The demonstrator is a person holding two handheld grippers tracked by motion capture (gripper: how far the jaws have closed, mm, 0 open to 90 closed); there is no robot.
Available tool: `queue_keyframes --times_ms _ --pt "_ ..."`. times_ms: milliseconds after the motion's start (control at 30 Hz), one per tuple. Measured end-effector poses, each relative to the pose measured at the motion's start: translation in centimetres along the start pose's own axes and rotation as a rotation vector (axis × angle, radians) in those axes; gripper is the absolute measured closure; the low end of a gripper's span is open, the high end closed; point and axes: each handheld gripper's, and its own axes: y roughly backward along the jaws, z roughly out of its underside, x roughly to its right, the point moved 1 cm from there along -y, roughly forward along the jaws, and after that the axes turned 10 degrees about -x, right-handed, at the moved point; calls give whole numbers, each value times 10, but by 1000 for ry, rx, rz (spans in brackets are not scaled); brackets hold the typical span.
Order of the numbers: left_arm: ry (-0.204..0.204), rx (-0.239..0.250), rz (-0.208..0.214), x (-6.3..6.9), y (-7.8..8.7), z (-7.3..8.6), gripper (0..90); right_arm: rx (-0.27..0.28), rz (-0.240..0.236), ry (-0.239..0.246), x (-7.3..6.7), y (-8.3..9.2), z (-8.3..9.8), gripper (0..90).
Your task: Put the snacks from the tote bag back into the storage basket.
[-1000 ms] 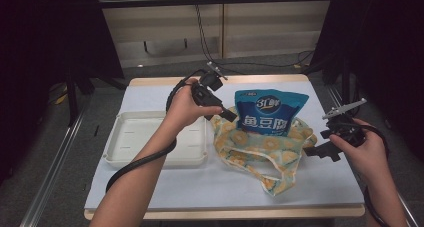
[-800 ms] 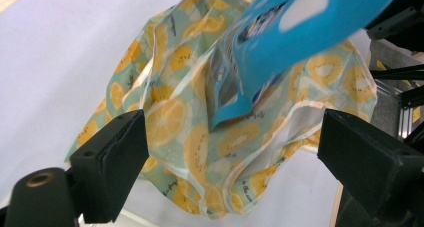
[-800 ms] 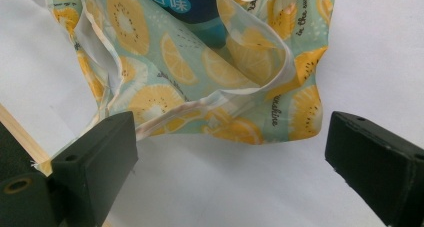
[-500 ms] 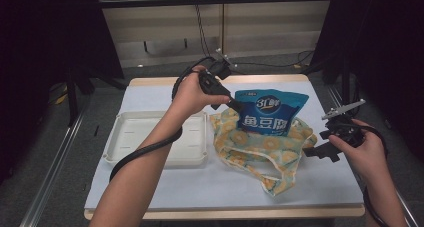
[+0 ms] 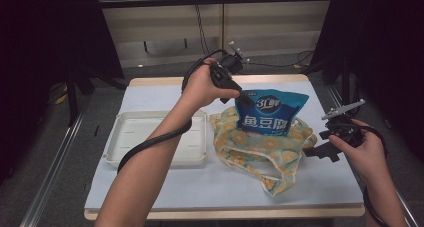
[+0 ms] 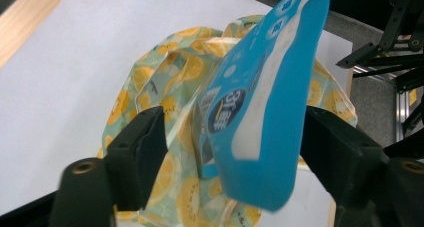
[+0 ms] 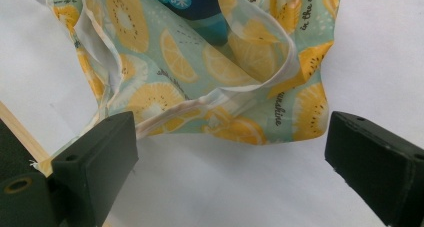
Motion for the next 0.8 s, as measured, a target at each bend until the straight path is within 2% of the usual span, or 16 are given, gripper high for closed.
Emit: queue_keyframes --times_ms 67,300,367,500,600,800 --pt "-21 -3 3 0 -1 -3 321 -1 -2 -1 0 0 0 63" --pt "-43 -3 0 4 -8 -15 461 -2 0 0 -2 -1 -1 64" --pt "-56 -19 2 5 -10 -18 477 -5 -2 2 -2 -1 -1 64" --pt "-86 -52 10 8 -14 -23 620 0 0 3 -1 0 0 64" --pt "-95 -66 27 10 -18 -27 644 0 1 3 -1 -1 0 64" --pt "-116 -96 26 10 -26 -33 726 -4 -3 4 0 -2 0 65"
